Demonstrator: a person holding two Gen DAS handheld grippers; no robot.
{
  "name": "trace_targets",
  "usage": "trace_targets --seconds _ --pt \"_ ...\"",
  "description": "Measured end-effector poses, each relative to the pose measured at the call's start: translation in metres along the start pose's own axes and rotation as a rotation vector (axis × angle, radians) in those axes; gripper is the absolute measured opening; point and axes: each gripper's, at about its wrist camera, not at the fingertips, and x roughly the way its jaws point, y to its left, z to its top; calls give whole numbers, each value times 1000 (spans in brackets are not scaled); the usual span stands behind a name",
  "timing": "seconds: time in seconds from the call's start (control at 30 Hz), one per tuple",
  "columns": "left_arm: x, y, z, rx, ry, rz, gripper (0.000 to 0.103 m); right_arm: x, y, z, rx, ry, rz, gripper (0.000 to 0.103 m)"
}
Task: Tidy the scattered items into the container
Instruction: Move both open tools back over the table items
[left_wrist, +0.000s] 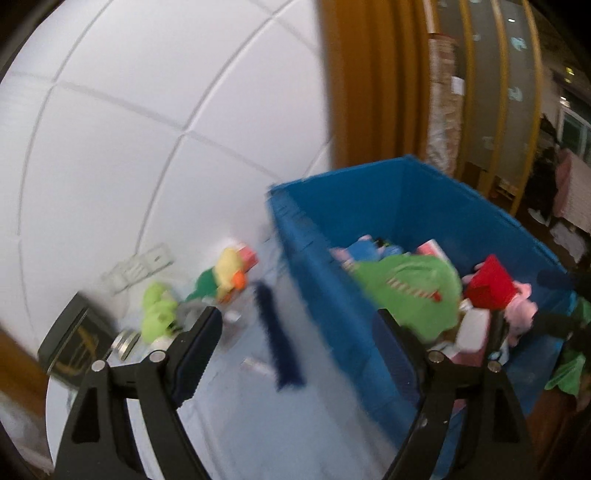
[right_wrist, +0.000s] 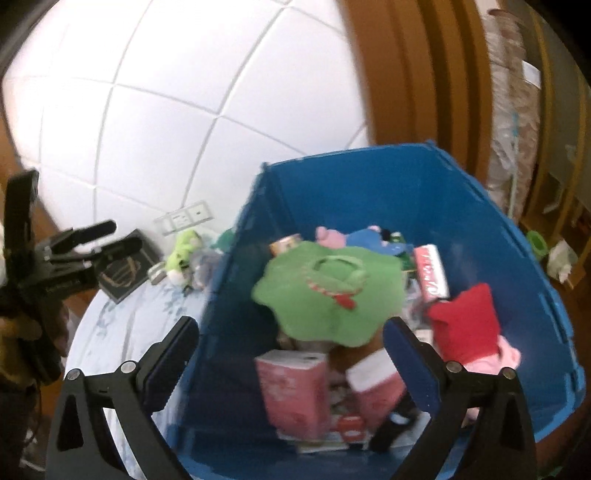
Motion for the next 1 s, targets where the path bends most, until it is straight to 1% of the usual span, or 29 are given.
trace_targets --seconds 0.1,0.3,0.43,0.53,0.63,0.73,0.87,1.0 --pt "-8 38 -29 -37 20 59 83 9 34 2 -36 12 25 101" --pt "-23 107 -80 -93 57 144 83 27 103 2 -113 23 64 101" --pt "-27 148 -106 -124 76 185 83 49 147 -1 -144 53 85 101" --pt "-20 181 -125 -154 96 206 83 69 173 -6 -151 79 93 101" --pt "-7 217 -143 -162 114 243 83 97 195 -11 -168 102 67 101" --pt "13 250 -155 -151 127 271 83 131 206 -14 -160 126 28 101" --pt "54 295 -170 -137 126 292 83 190 212 -20 -134 177 -31 101" --pt "106 325 -181 -97 120 301 83 246 212 -25 -121 204 -77 101"
